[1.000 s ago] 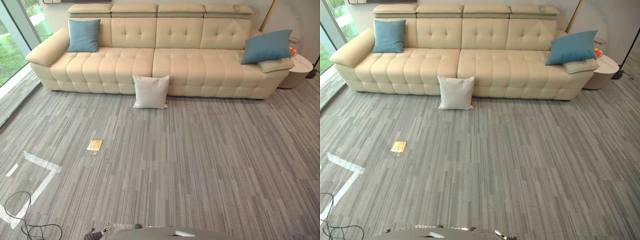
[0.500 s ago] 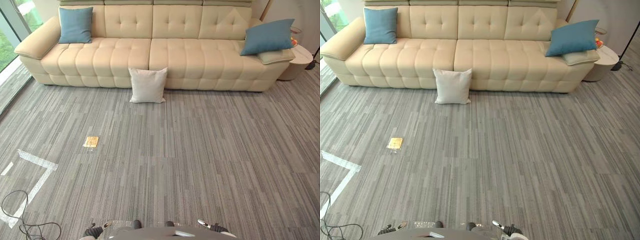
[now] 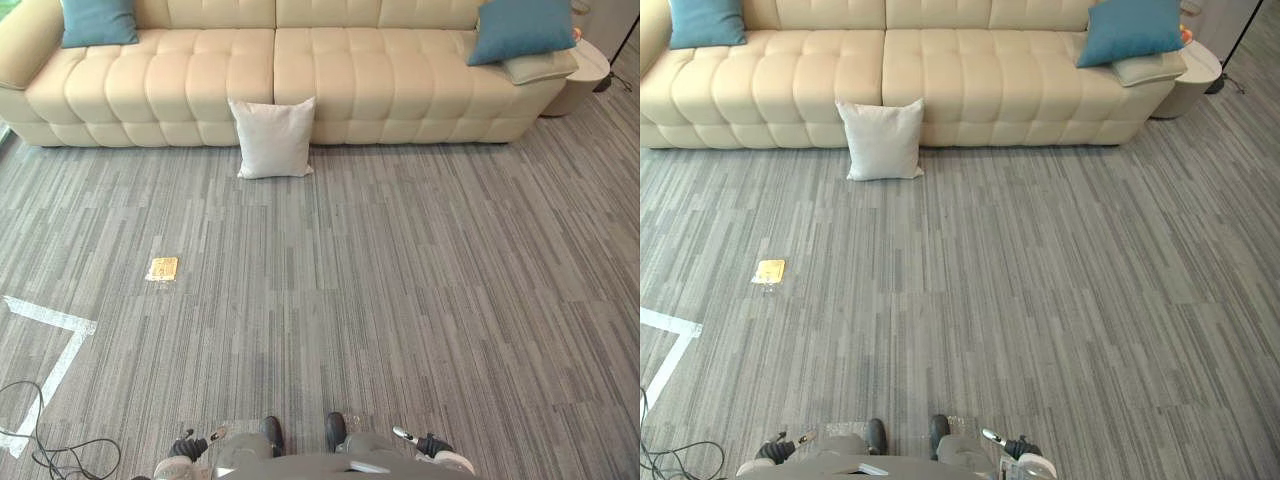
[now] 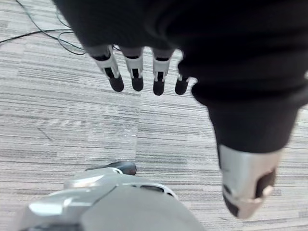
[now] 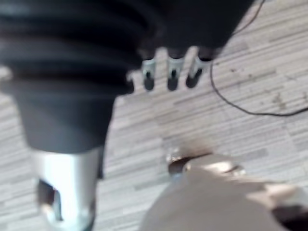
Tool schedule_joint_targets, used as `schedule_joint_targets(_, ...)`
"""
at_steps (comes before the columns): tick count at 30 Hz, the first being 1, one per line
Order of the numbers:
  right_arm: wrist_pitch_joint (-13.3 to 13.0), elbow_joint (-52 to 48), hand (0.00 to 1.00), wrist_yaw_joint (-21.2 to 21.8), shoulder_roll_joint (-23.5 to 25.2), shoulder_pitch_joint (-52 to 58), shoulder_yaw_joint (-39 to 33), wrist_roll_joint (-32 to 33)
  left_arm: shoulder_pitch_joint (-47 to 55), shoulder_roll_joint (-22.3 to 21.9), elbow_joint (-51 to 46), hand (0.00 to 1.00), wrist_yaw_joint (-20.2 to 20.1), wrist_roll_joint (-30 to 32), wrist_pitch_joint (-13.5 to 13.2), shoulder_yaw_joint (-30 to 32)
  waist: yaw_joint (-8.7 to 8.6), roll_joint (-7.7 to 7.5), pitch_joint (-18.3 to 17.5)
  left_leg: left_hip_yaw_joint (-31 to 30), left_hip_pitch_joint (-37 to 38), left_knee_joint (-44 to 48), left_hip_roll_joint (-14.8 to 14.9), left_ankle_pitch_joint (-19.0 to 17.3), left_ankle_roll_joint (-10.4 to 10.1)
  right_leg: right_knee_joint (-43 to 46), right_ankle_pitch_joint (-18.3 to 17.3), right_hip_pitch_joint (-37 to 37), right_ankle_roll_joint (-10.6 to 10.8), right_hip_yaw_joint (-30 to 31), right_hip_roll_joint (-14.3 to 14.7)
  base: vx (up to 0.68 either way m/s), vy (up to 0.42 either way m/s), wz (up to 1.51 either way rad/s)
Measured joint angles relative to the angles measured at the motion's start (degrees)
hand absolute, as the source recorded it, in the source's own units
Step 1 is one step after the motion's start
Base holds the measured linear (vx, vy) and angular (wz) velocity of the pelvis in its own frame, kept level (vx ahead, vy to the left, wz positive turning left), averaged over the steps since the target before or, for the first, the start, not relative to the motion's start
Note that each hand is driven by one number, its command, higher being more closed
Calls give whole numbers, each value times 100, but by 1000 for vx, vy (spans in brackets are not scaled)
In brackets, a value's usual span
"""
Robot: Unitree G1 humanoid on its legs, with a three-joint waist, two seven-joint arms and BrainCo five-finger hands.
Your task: Pick up cushions and gather them together orderly.
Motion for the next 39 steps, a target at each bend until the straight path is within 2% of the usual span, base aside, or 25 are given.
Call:
schedule_joint_targets(2,13,12,0,3,-54,-72,11,-15,-68,-11,1,0,1,0,-3,-1,-50,6,4,-12,196,-271,17,20,-35,-778,118,-220,-75,-122,109,405,-26,15)
schedule_joint_targets(6,34,38,0,3,-75,-65,82,-25,-222,-166,18,0,-1,-24,-11,-18,-329,124,119,-374,760,-874,83,-14,-195,-2759,1153,-364,-183,67,333,528,-137,56)
schedule_joint_targets(7,36,55,0,8,-86,-5,51,-55,-260,-328,44,0,-7,-24,-22,15,-372,203,143,-573,957,-807,236,-39,-372,-2349,1774,-369,-669,108,396,682,-270,54)
schedule_joint_targets(8,37,54,0,2,-93,-20,2,-59,-270,-380,39,0,-13,-23,-28,48,-358,264,136,-589,933,-708,300,14,-465,-2203,1641,-387,-674,62,409,800,-338,43)
schedule_joint_targets(9,23,11,0,-11,-55,-49,-132,-62,-288,-497,13,0,-9,-26,-62,240,-345,313,171,-613,769,-125,407,203,-684,-1945,1285,-356,-785,-22,425,573,-266,22)
schedule_joint_targets(10,24,-7,0,-14,-52,-49,-152,-64,-283,-570,14,0,-2,-29,-72,458,-356,342,181,-639,383,875,530,399,-674,-1909,1041,-159,-839,-111,460,568,-265,26)
schedule_joint_targets(11,24,-9,0,-17,-52,-47,-152,-64,-282,-596,12,0,-1,-32,-72,548,-357,342,181,-641,203,1284,591,536,-664,-1926,966,-48,-858,-126,486,541,-244,28)
schedule_joint_targets(13,22,-51,0,-84,-51,-35,-138,-56,-268,-685,-86,0,3,-50,-74,925,-315,348,181,-616,-427,3158,908,814,-804,-2155,757,532,-909,-193,636,450,-187,21)
schedule_joint_targets(14,13,-81,0,-117,-51,-8,-104,-58,-272,-737,-216,0,6,-78,-75,1081,-256,344,187,-495,-789,4102,1125,831,-831,-2323,665,933,-957,-248,700,348,-139,14)
schedule_joint_targets(17,20,-227,0,-171,-60,41,-46,-43,-287,-826,-470,0,62,-163,-99,1334,-90,326,195,-5,-1651,4966,1539,724,-644,-2766,515,1707,-949,-235,757,351,-98,11)
schedule_joint_targets(19,22,-244,0,-199,-85,32,-26,-41,-294,-843,-526,0,75,-194,-104,1421,-22,289,216,253,-2161,4689,1623,641,-533,-3066,473,2063,-877,-240,750,382,-4,13)
schedule_joint_targets(21,42,-270,0,-203,-100,31,24,-10,-310,-861,-621,0,77,-266,-116,1452,85,266,219,707,-2550,2962,1517,576,-427,-3459,398,2630,-725,-311,642,360,68,21)
schedule_joint_targets(22,43,-269,0,-203,-101,33,35,-10,-319,-864,-623,0,76,-267,-122,1451,101,260,217,713,-2583,2701,1481,578,-425,-3488,382,2675,-700,-315,628,294,104,11)
schedule_joint_targets(24,48,-260,0,-210,-77,32,76,-9,-353,-894,-672,0,85,-266,-168,1455,218,167,227,618,-2687,889,1161,901,-499,-3594,229,3035,-419,-289,417,434,207,-2)
schedule_joint_targets(26,44,-265,0,-214,-69,27,109,-5,-347,-903,-658,0,112,-264,-173,1454,248,169,174,614,-2679,379,1106,1134,-502,-3629,53,3206,-159,-250,317,402,269,-19)
schedule_joint_targets(27,43,-265,0,-213,-5,30,108,-4,-340,-885,-659,0,114,-263,-174,1464,288,93,116,624,-2690,563,1058,1513,-341,-3596,-105,3324,4,-138,182,362,283,-27)
schedule_joint_targets(28,42,-266,0,-212,62,42,106,-6,-326,-888,-659,0,113,-263,-172,1475,301,33,38,624,-2730,736,991,1599,-239,-3546,-197,3353,82,-94,80,609,444,-40)
schedule_joint_targets(29,26,-238,0,-209,268,31,88,-4,-321,-837,-658,0,106,-264,-191,1557,330,-141,-123,688,-2805,1194,868,1518,-103,-3188,-388,3282,308,64,-164,541,370,-33)
schedule_joint_targets(30,25,-244,0,-204,314,23,65,-2,-338,-805,-640,0,108,-258,-190,1560,331,-211,-153,741,-2790,1298,831,1371,-94,-2956,-390,3195,311,123,-259,643,440,-48)
schedule_joint_targets(31,21,-335,0,-186,547,1,60,-27,-345,-704,-576,0,108,-262,-188,1558,355,-355,-197,920,-2618,1476,758,1048,-16,-1640,-314,2647,278,457,-528,415,297,-31)
schedule_joint_targets(32,20,-436,0,-184,569,-5,76,-30,-354,-657,-543,0,107,-260,-185,1530,348,-405,-195,968,-2502,1537,723,919,31,-899,-152,2362,246,603,-629,594,397,-23)
schedule_joint_targets(33,20,-459,0,-188,577,-10,93,-53,-377,-576,-463,0,112,-257,-135,1407,280,-411,-184,1021,-2255,1626,674,688,72,268,190,1922,207,764,-749,483,285,-5)
schedule_joint_targets(34,14,-458,0,-189,574,-34,120,-55,-365,-534,-391,0,116,-258,-100,1329,276,-402,-178,1113,-1945,1608,658,527,86,1099,307,1599,200,812,-822,557,277,-5)
schedule_joint_targets(36,5,-478,0,-188,564,-68,143,-58,-349,-526,-392,0,117,-256,-87,1226,272,-397,-176,1202,-1412,1413,635,332,71,1796,290,1166,138,654,-850,457,160,-23)
schedule_joint_targets(39,-45,-678,0,-186,574,-76,239,-56,-343,-518,-360,0,109,-250,-81,1094,117,-383,-171,1299,-695,969,598,125,-69,1449,149,396,56,-26,-735,333,57,-14)
